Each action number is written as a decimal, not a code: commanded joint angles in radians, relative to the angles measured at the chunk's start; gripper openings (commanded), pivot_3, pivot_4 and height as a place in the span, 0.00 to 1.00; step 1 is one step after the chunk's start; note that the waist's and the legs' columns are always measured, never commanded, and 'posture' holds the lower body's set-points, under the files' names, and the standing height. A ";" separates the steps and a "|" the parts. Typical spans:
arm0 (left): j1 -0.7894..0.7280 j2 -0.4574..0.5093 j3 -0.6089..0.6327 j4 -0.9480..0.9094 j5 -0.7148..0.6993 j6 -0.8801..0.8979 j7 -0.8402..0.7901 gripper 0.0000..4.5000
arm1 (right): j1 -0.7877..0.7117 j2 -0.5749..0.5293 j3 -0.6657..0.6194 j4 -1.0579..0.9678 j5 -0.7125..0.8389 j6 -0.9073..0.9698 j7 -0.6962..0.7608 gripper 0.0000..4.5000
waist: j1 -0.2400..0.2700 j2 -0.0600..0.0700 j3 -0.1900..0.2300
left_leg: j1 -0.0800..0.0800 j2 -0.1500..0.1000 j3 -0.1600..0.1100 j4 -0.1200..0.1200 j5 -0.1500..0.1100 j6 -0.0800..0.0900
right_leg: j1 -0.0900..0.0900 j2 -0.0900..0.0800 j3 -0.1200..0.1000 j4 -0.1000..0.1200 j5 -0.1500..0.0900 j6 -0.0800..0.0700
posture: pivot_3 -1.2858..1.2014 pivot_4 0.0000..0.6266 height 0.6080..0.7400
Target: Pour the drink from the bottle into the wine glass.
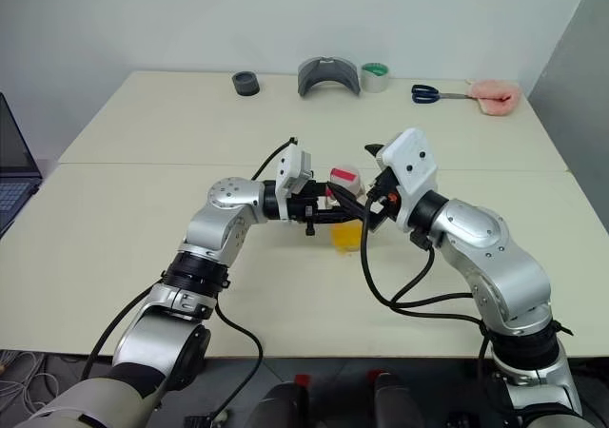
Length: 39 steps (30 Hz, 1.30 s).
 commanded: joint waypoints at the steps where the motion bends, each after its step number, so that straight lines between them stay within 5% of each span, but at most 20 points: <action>1: -0.015 0.003 0.012 -0.038 -0.016 -0.014 -0.004 0.39 | 0.005 -0.016 -0.040 -0.041 0.006 0.006 0.000 1.00 | 0.000 0.000 0.000 | 0.000 0.000 0.000 0.000 0.000 0.000 | 0.000 0.000 0.000 0.000 0.000 0.000 | 0.52 0.24 1.00; 39: -0.007 -0.001 0.012 -0.040 -0.014 -0.020 0.004 0.39 | -0.014 -0.016 -0.102 -0.090 0.190 0.111 0.011 1.00 | 0.000 0.000 0.000 | 0.000 0.000 0.000 0.000 0.000 0.000 | 0.000 0.000 0.000 0.000 0.000 0.000 | 0.52 0.24 1.00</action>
